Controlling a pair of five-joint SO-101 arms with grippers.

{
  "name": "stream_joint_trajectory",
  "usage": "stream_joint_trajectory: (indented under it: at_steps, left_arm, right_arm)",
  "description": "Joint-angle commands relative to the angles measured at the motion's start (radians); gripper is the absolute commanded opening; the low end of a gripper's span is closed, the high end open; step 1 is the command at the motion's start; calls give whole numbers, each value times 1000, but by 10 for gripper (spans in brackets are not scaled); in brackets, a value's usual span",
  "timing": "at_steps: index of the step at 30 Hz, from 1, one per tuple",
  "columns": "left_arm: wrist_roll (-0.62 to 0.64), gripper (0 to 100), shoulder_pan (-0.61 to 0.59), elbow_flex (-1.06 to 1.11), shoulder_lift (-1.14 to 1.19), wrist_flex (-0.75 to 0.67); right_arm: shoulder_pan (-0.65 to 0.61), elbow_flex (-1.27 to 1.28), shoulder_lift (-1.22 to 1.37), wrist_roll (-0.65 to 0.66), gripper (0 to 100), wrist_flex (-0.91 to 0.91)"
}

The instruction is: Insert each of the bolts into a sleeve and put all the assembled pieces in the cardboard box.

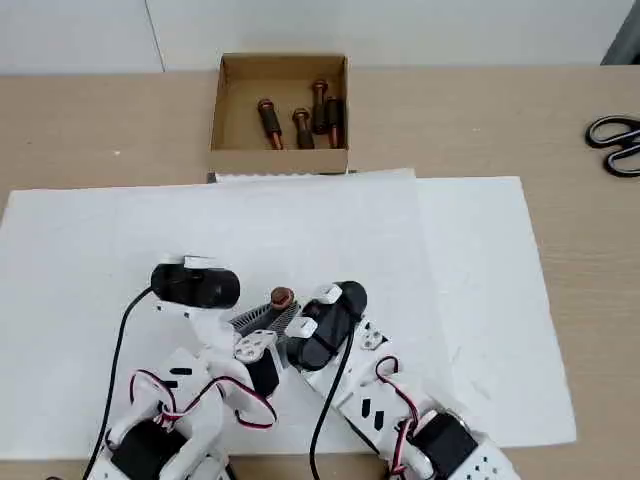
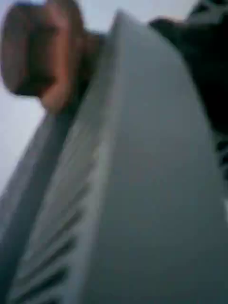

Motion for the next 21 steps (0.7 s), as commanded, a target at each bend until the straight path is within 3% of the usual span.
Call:
stream_joint_trajectory:
  at_steps: [1,8,14,21]
  left_arm:
    - [-34,5,44,30,-8,20]
    - [-54,23,54,59,-8,17]
    - [-137,303,49,59,-6,25]
    - [-140,289,32,-28,-5,20]
  right_arm:
    - [-4,-74,-13,11,2,-30]
    - [-4,-78,-13,11,2,-27]
    - [-4,-71,-13,11,2,-27]
    - [-2,-69,-13,11,2,-22]
